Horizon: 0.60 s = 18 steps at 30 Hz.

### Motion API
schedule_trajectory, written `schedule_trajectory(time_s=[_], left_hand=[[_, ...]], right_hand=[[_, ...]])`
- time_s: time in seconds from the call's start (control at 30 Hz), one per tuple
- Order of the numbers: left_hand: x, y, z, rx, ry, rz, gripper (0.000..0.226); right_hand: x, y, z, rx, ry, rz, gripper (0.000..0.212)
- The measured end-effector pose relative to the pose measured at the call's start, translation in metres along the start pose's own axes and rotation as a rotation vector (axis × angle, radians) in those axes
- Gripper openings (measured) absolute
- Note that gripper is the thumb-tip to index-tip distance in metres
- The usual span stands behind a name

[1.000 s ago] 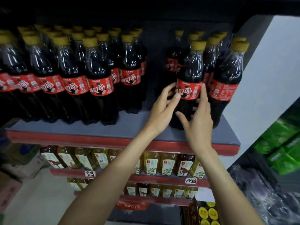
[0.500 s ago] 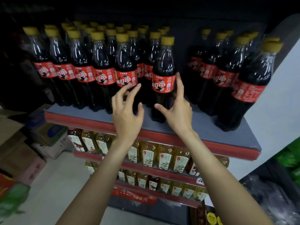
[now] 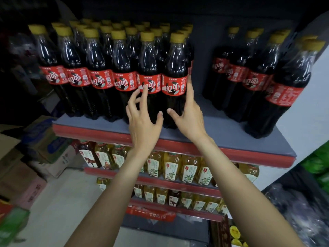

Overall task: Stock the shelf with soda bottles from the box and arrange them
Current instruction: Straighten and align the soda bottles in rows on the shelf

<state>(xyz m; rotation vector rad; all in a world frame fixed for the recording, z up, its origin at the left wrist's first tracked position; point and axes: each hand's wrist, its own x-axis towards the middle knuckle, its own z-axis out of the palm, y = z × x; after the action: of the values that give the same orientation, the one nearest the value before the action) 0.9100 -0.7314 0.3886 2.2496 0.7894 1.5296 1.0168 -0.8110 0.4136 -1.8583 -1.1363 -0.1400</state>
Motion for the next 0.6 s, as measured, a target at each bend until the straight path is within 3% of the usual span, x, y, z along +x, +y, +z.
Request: schedule_trajectory(time_s=[0.13,0.27,0.37,0.43,0.6], left_hand=[[0.001,0.015,0.001,-0.044,0.077,0.065,0.058],[-0.002,0.035,0.008,-0.2,0.181,0.296,0.036],[-0.005,0.064,0.027,-0.332,0.102,0.407,0.03],[0.001,0.081,0.051,-0.361,-0.002,0.368,0.034],[0.041,0.096,0.127,-0.343,-0.245,0.029,0.057]], right_hand=[[-0.002,0.003,-0.004,0.093,-0.047,-0.023,0.098],[-0.015,0.025,-0.028,0.104,-0.001,0.004,0.072],[-0.019,0.05,-0.051,0.003,0.096,0.036,0.061],[-0.016,0.067,-0.063,-0.077,0.095,0.077,0.06],[-0.001,0.09,-0.083,-0.286,-0.097,0.18,0.075]])
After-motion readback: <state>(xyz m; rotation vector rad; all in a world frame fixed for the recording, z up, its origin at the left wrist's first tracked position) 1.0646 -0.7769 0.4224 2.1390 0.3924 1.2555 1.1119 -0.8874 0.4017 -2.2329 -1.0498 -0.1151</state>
